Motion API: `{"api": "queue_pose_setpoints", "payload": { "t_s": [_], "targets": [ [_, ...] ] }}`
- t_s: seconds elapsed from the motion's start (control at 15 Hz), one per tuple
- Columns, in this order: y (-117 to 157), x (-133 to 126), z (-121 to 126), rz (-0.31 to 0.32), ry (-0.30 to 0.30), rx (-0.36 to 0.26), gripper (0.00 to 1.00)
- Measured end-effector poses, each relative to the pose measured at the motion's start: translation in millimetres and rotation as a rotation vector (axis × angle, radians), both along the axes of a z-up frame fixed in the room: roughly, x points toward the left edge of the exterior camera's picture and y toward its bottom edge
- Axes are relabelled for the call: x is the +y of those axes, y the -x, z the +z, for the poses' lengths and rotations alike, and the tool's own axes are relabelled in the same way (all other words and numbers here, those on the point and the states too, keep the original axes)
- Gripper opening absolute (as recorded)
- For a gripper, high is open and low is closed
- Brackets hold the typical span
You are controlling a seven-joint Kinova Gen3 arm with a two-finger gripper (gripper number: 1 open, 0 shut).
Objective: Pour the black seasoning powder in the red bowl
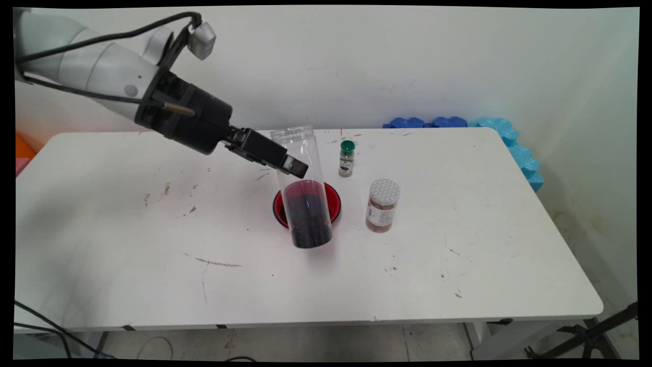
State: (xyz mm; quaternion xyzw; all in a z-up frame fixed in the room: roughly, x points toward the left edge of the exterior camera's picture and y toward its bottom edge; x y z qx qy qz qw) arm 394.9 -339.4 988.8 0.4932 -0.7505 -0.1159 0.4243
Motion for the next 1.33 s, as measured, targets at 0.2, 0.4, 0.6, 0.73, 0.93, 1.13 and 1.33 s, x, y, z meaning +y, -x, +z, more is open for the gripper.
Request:
{"api": "queue_pose_setpoints", "payload": {
  "t_s": [0.2,0.4,0.6,0.73,0.93,1.13,1.33],
  "targets": [
    [2.5,-6.2,-2.6,0.053,-0.071,0.037,0.00],
    [4.6,-11.2,-5.1,0.121,-0.162,0.091,0.00],
    [5.4,-17.8,-7.7,0.212,-0.266,0.157,0.00],
    [5.0,-22.0,-9.8,0.276,-0.332,0.199,0.00],
    [4.3,-25.4,-14.4,0.367,-0.438,0.256,0.00],
    [3.2,-25.3,-20.2,0.437,-0.529,0.289,0.00],
    [2.7,-24.4,-26.1,0.486,-0.604,0.312,0.00]
  ]
}}
